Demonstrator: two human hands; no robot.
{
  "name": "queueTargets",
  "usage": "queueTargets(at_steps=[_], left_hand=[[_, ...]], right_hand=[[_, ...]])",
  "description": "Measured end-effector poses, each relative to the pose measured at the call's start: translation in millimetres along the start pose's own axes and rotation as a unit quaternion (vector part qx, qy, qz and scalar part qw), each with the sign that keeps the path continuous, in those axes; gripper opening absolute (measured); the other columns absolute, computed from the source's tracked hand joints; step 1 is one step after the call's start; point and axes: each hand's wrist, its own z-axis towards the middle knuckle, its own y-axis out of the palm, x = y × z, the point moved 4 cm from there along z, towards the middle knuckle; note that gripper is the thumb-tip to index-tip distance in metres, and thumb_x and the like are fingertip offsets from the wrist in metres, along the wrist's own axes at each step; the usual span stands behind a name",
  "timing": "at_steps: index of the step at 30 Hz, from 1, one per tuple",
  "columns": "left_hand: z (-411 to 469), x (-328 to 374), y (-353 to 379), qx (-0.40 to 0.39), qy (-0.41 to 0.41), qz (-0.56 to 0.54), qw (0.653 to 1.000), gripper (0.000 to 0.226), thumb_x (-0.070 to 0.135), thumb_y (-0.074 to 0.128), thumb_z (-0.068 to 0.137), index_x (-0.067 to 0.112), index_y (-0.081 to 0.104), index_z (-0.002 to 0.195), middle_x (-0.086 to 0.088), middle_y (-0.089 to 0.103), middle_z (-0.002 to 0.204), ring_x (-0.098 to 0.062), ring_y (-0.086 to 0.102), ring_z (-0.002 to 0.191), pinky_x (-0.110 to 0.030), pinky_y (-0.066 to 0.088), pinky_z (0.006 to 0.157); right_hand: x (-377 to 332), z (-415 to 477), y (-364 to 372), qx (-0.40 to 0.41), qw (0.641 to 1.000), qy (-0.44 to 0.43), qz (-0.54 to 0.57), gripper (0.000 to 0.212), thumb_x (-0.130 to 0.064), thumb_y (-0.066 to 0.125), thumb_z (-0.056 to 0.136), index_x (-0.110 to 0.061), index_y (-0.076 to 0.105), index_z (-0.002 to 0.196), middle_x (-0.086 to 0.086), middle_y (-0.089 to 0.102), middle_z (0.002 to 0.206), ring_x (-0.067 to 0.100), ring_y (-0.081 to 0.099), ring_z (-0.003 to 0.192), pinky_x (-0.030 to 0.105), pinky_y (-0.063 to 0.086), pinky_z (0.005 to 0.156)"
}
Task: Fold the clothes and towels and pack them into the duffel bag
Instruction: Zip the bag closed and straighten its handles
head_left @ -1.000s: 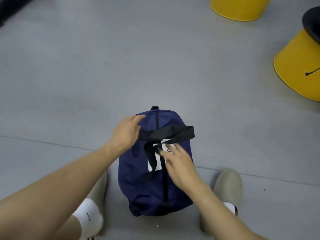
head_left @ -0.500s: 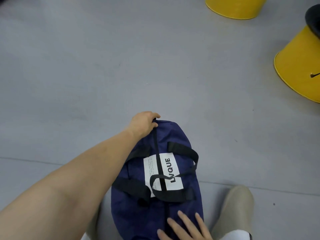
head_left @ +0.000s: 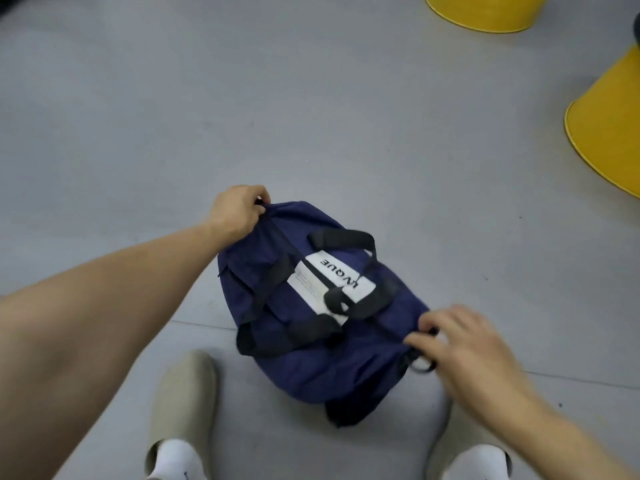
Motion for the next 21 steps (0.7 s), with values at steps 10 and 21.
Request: queueTargets(at_steps=[10,21], left_hand=[[-70.3,-67.1,-2.2,-0.028,-0.133,-0.121,0.983,0.011,0.011,0.061,0.093,0.021,0.061,0.095,-0.003,0.069,0.098,-0.031,0.064,0.084,-0.040,0.055,0.080],[-114.8,-81.2,15.4,-0.040,-0.076,-0.139,0.987,0.033,0.018,0.058,0.098,0.031,0.057,0.127,0.006,0.063,0.114,-0.017,0.067,0.088,-0.040,0.050,0.091]], right_hand=[[117.6,136.6,3.9,-0.027,0.992,0.113,-0.042,0.024,-0.018,0.066,0.093,-0.033,0.074,0.110,0.007,0.057,0.121,0.033,0.048,0.113,0.046,0.045,0.084],[98.3,104.5,37.0,-0.049,0.986,0.156,-0.020,0.051,-0.009,0.055,0.095,-0.030,0.054,0.141,0.009,0.052,0.144,0.036,0.051,0.121,0.046,0.054,0.083]])
